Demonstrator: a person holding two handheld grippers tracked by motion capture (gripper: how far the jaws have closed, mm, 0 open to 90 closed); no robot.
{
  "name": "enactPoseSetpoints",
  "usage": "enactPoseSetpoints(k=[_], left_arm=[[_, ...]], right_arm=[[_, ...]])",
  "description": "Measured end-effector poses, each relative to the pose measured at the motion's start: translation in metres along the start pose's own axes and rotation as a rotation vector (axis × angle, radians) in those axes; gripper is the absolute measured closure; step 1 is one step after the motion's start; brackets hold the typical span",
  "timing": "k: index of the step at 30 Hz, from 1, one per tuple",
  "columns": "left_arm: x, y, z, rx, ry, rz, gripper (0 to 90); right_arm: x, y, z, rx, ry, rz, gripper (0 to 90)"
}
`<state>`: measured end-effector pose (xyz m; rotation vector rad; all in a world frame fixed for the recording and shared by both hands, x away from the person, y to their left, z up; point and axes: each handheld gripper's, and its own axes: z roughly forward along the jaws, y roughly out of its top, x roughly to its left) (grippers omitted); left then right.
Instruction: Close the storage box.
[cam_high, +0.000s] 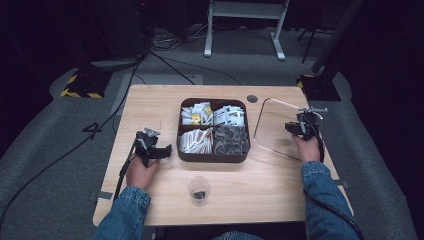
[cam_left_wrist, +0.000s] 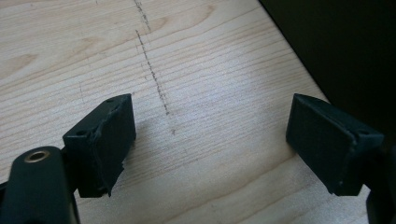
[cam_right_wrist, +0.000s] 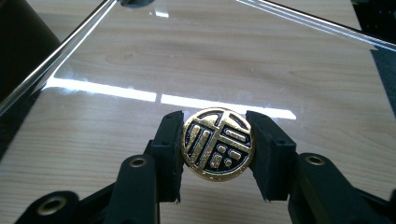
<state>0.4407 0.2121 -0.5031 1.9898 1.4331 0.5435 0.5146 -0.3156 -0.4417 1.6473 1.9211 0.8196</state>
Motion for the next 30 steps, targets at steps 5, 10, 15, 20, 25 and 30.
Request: enactPoseSetpoints(k=[5, 10, 15, 20, 25, 30], left_arm=[[0.0, 0.0, 0.0, -0.001, -0.001, 0.0, 16.3], [0.0, 0.0, 0.0, 0.0, 0.0, 0.0, 16.3], [0.0, 0.0, 0.0, -0.001, -0.001, -0.001, 16.3], [0.0, 0.0, 0.0, -0.003, 0.0, 0.0, 16.3], [0.0, 0.0, 0.0, -0.002, -0.001, -0.001, 16.3], [0.0, 0.0, 0.0, -0.003, -0.002, -0.002, 16.3]], right_arm=[[0.002, 0.006, -0.012, -0.038, 0.007, -0.004, 58.2], [0.006, 0.012, -0.025, -0.075, 0.018, -0.011, 58.2], [0.012, 0.017, -0.036, -0.107, 0.029, -0.023, 58.2], [0.018, 0.022, -0.043, -0.123, 0.042, -0.037, 58.2], [0.026, 0.025, -0.05, -0.135, 0.05, -0.056, 58.2], [0.035, 0.03, -0.054, -0.14, 0.07, -0.063, 58.2]])
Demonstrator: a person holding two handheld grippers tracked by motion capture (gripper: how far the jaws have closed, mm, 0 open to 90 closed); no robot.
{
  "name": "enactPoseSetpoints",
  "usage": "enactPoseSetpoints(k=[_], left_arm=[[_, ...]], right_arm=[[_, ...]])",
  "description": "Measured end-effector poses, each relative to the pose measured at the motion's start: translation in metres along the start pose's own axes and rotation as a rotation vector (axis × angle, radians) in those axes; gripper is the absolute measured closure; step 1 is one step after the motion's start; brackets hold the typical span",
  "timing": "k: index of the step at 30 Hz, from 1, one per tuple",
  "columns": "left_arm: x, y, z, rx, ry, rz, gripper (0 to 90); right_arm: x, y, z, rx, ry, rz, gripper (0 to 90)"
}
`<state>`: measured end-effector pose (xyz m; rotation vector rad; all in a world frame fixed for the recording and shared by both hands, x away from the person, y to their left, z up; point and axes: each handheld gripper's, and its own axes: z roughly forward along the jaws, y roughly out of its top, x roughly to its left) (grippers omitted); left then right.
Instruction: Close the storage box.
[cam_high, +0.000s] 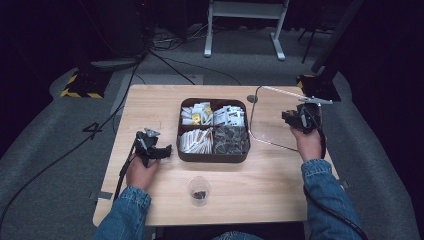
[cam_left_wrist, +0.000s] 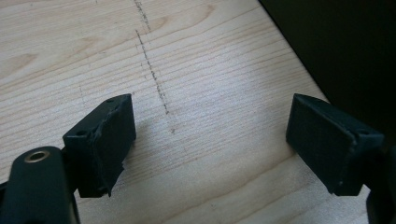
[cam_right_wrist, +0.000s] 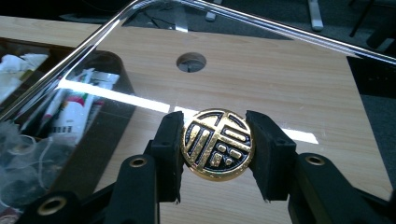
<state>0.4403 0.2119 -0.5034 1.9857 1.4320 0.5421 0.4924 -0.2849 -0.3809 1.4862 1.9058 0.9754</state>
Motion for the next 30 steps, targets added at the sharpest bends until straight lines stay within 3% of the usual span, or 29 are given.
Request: enactPoseSetpoints(k=[15, 30], left_arm=[[0.0, -0.001, -0.001, 0.002, 0.009, -0.006, 16.1], [0.002, 0.001, 0.001, 0.001, 0.007, -0.01, 16.0]], right_arm=[[0.049, 0.026, 0.002, -0.005, 0.096, -0.034, 58.2], [0.094, 0.045, 0.003, -0.006, 0.137, -0.078, 58.2]])
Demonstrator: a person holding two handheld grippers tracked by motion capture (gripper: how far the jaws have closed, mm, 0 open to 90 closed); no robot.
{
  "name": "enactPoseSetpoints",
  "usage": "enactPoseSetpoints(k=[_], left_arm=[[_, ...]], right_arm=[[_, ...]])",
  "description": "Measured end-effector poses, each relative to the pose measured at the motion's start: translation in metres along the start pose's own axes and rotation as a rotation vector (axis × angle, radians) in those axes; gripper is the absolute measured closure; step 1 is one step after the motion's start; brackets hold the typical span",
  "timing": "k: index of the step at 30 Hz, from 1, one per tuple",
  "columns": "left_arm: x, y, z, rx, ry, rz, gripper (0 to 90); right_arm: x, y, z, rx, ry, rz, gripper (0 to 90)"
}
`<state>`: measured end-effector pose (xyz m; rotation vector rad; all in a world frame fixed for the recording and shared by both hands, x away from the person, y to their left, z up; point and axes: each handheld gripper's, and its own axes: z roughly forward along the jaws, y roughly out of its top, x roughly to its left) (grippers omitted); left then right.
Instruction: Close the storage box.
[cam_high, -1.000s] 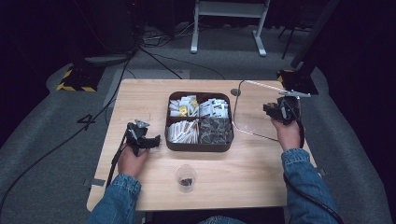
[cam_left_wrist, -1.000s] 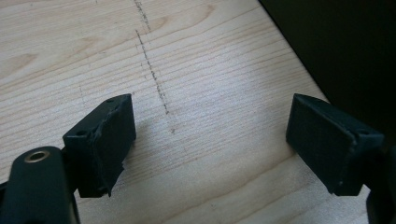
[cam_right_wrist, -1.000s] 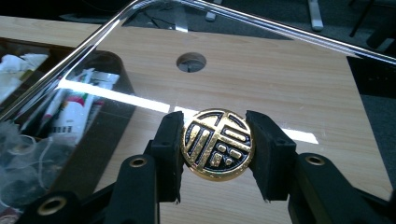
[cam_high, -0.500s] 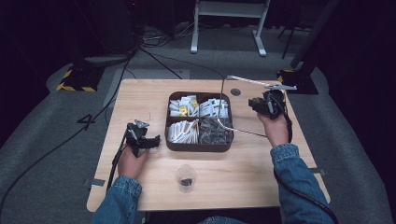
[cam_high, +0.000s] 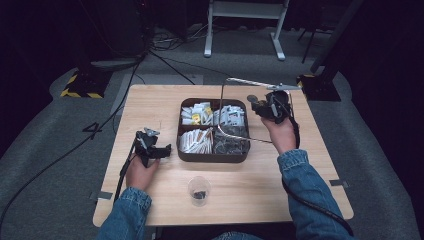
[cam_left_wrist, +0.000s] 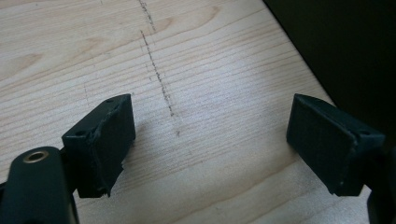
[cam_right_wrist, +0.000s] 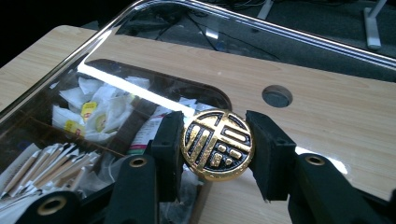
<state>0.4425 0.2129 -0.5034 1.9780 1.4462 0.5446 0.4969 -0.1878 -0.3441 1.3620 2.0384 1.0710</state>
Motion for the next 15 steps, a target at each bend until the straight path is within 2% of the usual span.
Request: enactPoseSetpoints(k=[15], left_arm=[[0.0, 0.001, 0.001, 0.001, 0.003, 0.0, 16.0]], right_arm=[[0.039, 0.012, 0.012, 0.012, 0.061, -0.044, 58.2]])
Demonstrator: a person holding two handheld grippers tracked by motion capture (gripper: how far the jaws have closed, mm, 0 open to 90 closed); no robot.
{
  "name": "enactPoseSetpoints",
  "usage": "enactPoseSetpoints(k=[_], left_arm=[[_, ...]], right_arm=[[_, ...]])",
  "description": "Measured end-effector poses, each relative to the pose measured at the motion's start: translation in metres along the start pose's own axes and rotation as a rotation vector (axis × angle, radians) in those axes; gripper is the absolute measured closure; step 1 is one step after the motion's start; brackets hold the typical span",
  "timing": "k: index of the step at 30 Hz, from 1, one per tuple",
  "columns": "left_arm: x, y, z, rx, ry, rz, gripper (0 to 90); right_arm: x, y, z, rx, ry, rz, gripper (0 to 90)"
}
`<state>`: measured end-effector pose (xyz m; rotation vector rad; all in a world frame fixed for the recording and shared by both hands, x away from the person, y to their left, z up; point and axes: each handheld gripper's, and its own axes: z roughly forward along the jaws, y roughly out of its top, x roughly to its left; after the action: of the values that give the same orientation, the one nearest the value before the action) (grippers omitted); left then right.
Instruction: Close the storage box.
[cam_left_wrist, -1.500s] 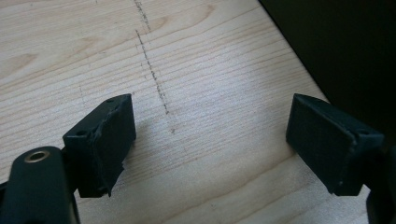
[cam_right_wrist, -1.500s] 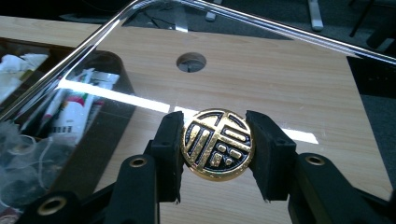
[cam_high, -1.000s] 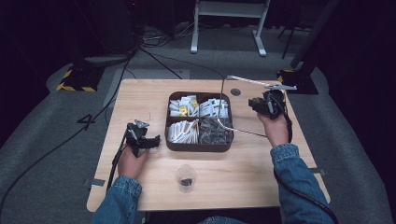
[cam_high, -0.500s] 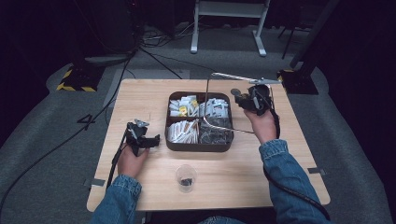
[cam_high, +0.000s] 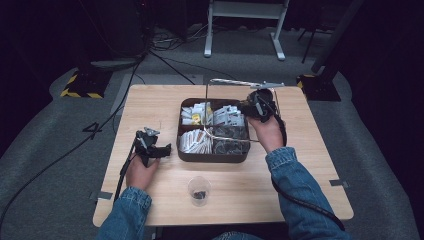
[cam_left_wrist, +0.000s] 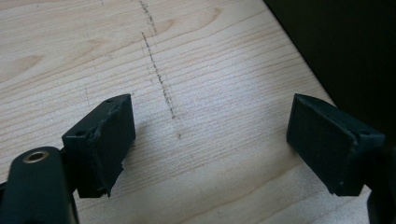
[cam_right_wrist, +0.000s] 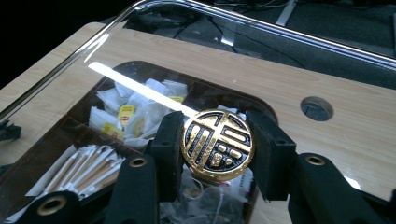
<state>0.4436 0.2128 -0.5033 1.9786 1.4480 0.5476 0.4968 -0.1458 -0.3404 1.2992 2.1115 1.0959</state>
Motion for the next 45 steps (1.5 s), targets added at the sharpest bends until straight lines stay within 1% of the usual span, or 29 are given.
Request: enactPoseSetpoints(k=[4, 8, 11, 16, 19, 22, 27, 31, 36, 38, 42, 45], left_arm=[[0.0, 0.0, 0.0, 0.0, 0.001, 0.001, 16.0], [0.0, 0.0, 0.0, -0.001, 0.003, 0.001, 16.0], [0.0, 0.0, 0.0, -0.001, 0.003, -0.001, 16.0], [0.0, 0.0, 0.0, -0.001, -0.001, 0.003, 16.0], [0.0, 0.0, 0.0, 0.0, -0.003, 0.001, 16.0], [0.0, 0.0, 0.0, 0.0, -0.004, 0.001, 15.9], [0.0, -0.001, 0.0, -0.001, -0.005, 0.002, 16.0], [0.0, -0.001, -0.001, 0.001, -0.006, 0.004, 16.0], [0.0, -0.001, -0.001, 0.0, -0.006, 0.004, 16.0], [0.0, -0.001, -0.001, 0.001, -0.006, 0.004, 16.0], [0.0, -0.001, -0.001, 0.001, -0.006, 0.004, 16.0], [0.0, -0.001, -0.001, 0.001, -0.006, 0.005, 16.0]], right_arm=[[0.012, 0.003, 0.007, 0.009, 0.018, -0.02, 58.2], [0.023, 0.005, 0.015, 0.02, 0.035, -0.027, 58.1], [0.03, 0.005, 0.023, 0.035, 0.039, -0.035, 58.2], [0.039, 0.003, 0.034, 0.046, 0.051, -0.026, 58.2], [0.042, 0.0, 0.041, 0.051, 0.058, -0.006, 58.1], [0.046, -0.002, 0.046, 0.058, 0.066, 0.002, 58.1], [0.054, -0.005, 0.052, 0.07, 0.069, 0.009, 58.1], [0.06, -0.007, 0.056, 0.074, 0.061, 0.008, 58.1], [0.063, -0.011, 0.06, 0.076, 0.061, 0.016, 58.1], [0.063, -0.013, 0.063, 0.078, 0.052, 0.006, 58.1], [0.063, -0.016, 0.066, 0.084, 0.044, 0.011, 58.1], [0.065, -0.019, 0.069, 0.09, 0.034, 0.004, 58.1]])
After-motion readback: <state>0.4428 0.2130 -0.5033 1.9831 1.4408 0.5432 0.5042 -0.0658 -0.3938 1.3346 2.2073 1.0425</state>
